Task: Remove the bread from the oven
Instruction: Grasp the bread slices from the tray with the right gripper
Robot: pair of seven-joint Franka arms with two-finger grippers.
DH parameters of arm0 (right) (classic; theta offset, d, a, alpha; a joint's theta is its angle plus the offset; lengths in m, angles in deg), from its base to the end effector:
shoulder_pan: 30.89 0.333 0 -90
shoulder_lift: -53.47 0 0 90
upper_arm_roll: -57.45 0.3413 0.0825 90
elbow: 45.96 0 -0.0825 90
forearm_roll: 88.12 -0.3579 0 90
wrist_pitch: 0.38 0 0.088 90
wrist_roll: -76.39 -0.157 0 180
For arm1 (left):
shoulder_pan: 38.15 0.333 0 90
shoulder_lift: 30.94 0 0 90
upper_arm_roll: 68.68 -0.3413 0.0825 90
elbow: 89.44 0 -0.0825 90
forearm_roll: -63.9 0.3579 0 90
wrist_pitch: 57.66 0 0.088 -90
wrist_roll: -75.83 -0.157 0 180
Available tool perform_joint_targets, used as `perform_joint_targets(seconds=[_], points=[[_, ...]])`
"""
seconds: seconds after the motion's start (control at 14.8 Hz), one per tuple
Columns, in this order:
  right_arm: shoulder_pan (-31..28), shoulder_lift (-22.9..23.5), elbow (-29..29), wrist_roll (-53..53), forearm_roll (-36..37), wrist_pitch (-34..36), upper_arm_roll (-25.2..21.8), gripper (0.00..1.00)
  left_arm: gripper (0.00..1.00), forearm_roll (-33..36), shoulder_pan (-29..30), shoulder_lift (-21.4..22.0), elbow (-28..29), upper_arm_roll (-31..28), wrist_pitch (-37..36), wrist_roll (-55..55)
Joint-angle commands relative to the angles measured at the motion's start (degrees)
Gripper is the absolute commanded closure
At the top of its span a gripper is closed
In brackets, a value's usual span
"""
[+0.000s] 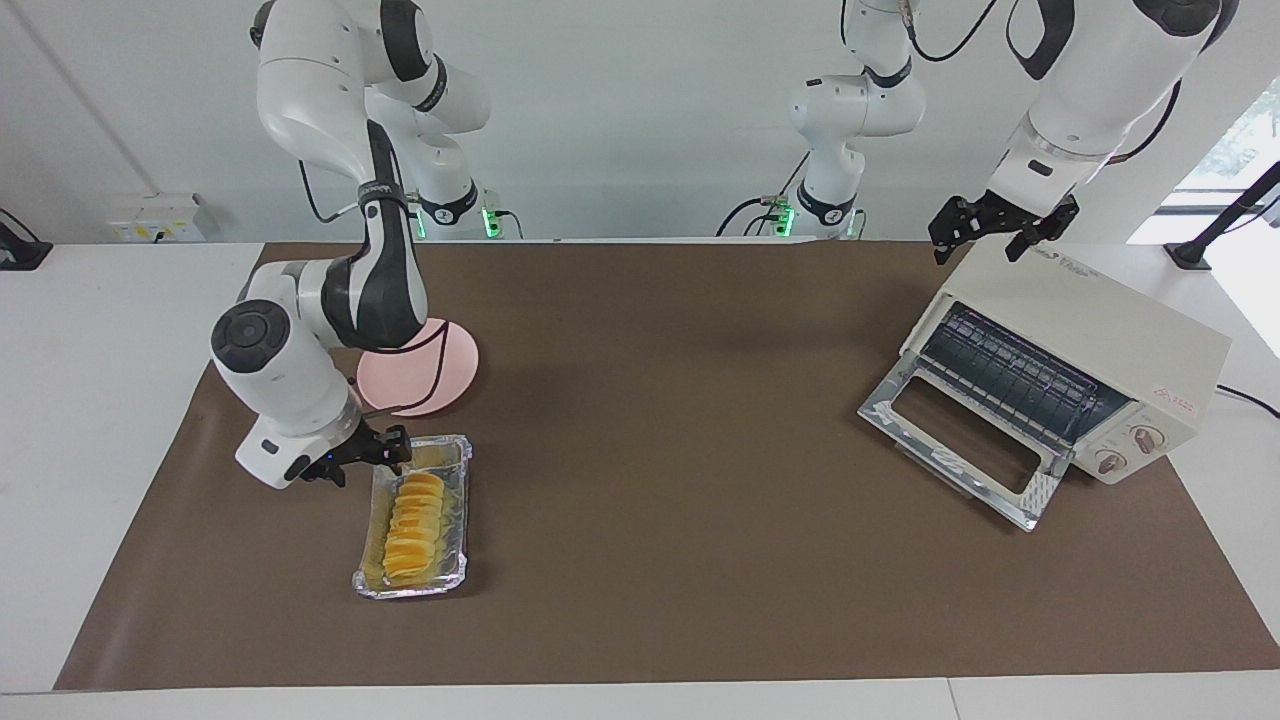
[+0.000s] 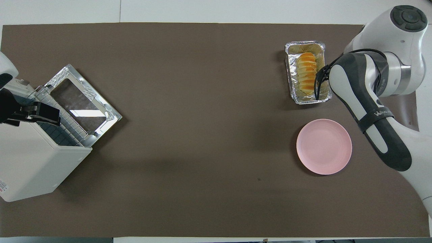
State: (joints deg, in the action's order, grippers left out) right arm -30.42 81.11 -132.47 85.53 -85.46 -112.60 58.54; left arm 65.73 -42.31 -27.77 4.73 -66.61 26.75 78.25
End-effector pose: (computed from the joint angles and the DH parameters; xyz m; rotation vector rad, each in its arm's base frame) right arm 0.6744 0.0114 0.3662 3.0936 0.3151 -0.0555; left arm 0.4898 -0.0487 0.5886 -3.0926 0.1006 0.1737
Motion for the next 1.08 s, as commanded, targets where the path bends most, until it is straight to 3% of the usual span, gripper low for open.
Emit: perform_joint_targets(seconds=[0.0,0.47,1.01], points=[[1.4,0.0,0.2,-0.5,0.9,-0.3,0.3,0.0,0.0,-0.8,0.0,1.8,1.9,-0.2,1.0,-0.1],[5.2,4.2,1.3,-7.3,3.2,-6.0,0.2,0.0,0.0,-0.9,0.0,1.8,1.9,-0.2,1.0,-0.1],[5.3,4.0,-5.8,-8.5,4.0,-15.1,0.1,0.0,0.0,-0.9,0.0,1.8,1.9,-0.2,0.9,-0.1]])
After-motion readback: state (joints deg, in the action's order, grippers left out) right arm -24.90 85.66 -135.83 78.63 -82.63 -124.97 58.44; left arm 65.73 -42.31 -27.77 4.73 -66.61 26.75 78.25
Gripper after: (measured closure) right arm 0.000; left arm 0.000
